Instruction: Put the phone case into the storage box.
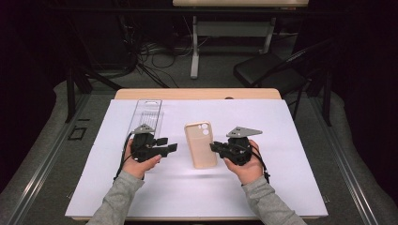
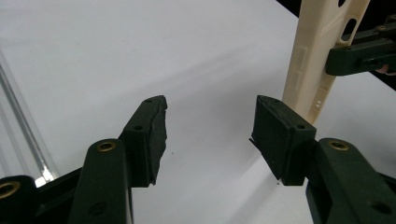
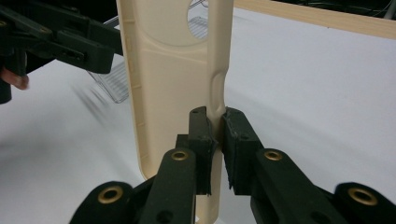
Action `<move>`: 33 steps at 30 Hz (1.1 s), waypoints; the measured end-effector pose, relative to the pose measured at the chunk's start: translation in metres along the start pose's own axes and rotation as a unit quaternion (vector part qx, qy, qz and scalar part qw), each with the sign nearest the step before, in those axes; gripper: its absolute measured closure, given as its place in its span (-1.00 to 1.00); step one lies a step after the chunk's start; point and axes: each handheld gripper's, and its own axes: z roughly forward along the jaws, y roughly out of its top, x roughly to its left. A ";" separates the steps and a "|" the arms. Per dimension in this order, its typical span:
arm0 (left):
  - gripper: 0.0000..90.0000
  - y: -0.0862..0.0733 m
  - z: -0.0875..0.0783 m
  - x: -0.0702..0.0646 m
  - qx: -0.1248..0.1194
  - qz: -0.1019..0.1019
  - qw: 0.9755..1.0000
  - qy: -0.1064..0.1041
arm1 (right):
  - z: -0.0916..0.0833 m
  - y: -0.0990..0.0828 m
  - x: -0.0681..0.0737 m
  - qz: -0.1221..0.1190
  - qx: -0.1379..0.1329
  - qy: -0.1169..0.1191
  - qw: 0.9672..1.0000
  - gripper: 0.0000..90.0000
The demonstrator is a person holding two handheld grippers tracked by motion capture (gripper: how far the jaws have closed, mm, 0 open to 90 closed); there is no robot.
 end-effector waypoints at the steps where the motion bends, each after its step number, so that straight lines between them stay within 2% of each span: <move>1: -0.09 0.001 -0.001 0.000 0.001 0.003 1.000 0.004 | 0.001 0.000 0.000 -0.004 0.001 0.000 1.000 0.83; 6: -0.21 0.004 -0.007 0.000 0.002 0.018 0.999 0.029 | 0.004 -0.002 0.004 -0.003 0.004 -0.004 1.000 0.83; 12: -0.38 0.006 -0.010 -0.004 -0.002 0.039 0.998 0.057 | 0.005 -0.003 0.009 -0.006 0.001 -0.007 1.000 0.83; 16: -0.50 0.007 -0.011 -0.005 -0.010 0.041 0.997 0.061 | 0.007 -0.005 0.012 -0.006 0.001 -0.010 1.000 0.83; 20: -0.67 0.007 -0.011 -0.007 -0.004 0.055 0.996 0.068 | 0.008 -0.006 0.014 -0.005 0.001 -0.012 1.000 0.83; 26: -0.73 0.008 -0.011 -0.010 0.002 0.069 0.995 0.070 | 0.010 -0.006 0.016 -0.002 0.000 -0.012 1.000 0.83; 33: -0.79 0.011 -0.018 -0.013 -0.017 0.067 0.995 0.078 | 0.012 -0.006 0.018 -0.001 -0.002 -0.014 1.000 0.83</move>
